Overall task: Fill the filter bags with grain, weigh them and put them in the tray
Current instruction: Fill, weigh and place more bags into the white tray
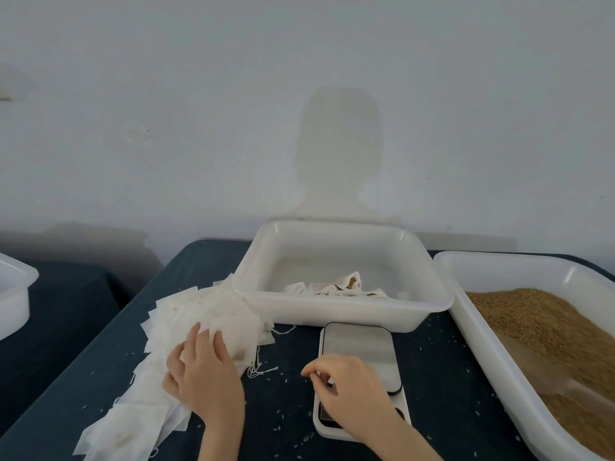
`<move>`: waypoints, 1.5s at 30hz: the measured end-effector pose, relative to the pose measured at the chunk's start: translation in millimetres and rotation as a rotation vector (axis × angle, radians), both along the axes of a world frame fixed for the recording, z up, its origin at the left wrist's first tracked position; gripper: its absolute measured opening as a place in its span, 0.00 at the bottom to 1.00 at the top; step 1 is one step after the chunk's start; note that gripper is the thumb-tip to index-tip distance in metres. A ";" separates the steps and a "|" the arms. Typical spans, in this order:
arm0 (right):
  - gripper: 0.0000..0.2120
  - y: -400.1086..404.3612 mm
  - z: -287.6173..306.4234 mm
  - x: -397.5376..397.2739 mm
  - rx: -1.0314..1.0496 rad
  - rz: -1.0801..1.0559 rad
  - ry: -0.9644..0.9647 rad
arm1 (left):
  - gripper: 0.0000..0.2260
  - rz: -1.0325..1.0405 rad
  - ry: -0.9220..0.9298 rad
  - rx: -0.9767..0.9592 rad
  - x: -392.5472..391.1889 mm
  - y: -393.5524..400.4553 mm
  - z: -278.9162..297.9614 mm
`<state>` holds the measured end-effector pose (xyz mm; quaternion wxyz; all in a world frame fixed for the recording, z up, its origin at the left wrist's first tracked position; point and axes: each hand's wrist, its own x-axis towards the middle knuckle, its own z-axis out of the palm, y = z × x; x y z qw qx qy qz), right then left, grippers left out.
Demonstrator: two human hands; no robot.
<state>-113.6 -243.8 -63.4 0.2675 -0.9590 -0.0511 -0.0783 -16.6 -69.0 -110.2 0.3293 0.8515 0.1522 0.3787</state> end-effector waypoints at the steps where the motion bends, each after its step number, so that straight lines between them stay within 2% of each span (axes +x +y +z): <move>1: 0.11 -1.1 -0.4 -0.9 -0.002 -0.005 0.000 | 0.06 0.013 -0.044 0.030 0.1 -0.3 -0.5; 5: 0.11 -5.6 -1.6 -5.8 0.009 -0.023 0.008 | 0.10 0.011 -0.262 0.080 1.4 -2.8 2.3; 9: 0.11 -11.3 -2.0 -8.9 0.024 -0.050 0.025 | 0.11 -0.131 -0.379 0.022 -4.7 -8.4 12.6; 12: 0.10 -13.5 -2.5 -8.8 0.047 -0.082 0.048 | 0.12 -0.226 -0.290 -0.059 -7.7 -11.6 17.4; 16: 0.10 -10.3 -2.0 -8.7 0.070 -0.087 0.053 | 0.10 -0.260 -0.076 -0.327 -4.7 -9.3 17.2; 19: 0.11 -6.3 -0.1 -7.1 0.134 -0.073 0.054 | 0.10 -0.304 -0.065 -0.429 -5.0 -8.2 19.5; 23: 0.14 1.9 5.3 -1.1 0.310 -0.059 0.081 | 0.16 -0.386 -0.020 -0.575 -10.9 -11.3 35.4; 25: 0.14 8.5 9.5 2.5 0.460 -0.080 0.076 | 0.18 -0.433 0.051 -0.712 -15.5 -17.4 46.3; 29: 0.11 21.9 21.2 10.4 0.782 -0.122 0.112 | 0.12 -0.576 0.180 -1.029 -28.3 -33.6 63.7; 33: 0.11 18.7 31.4 12.2 0.815 -0.113 0.138 | 0.09 -0.633 0.294 -1.224 -38.8 -49.5 72.3; 36: 0.11 9.2 33.5 9.5 0.866 -0.132 0.162 | 0.09 -0.582 0.369 -1.266 -42.1 -55.5 72.5; 40: 0.13 -2.5 34.2 6.1 0.913 -0.214 0.202 | 0.08 -0.567 0.436 -1.217 -42.6 -57.7 65.6; 45: 0.12 -12.7 41.3 4.4 0.823 -0.252 0.175 | 0.06 -0.587 0.472 -1.142 -46.9 -64.3 58.9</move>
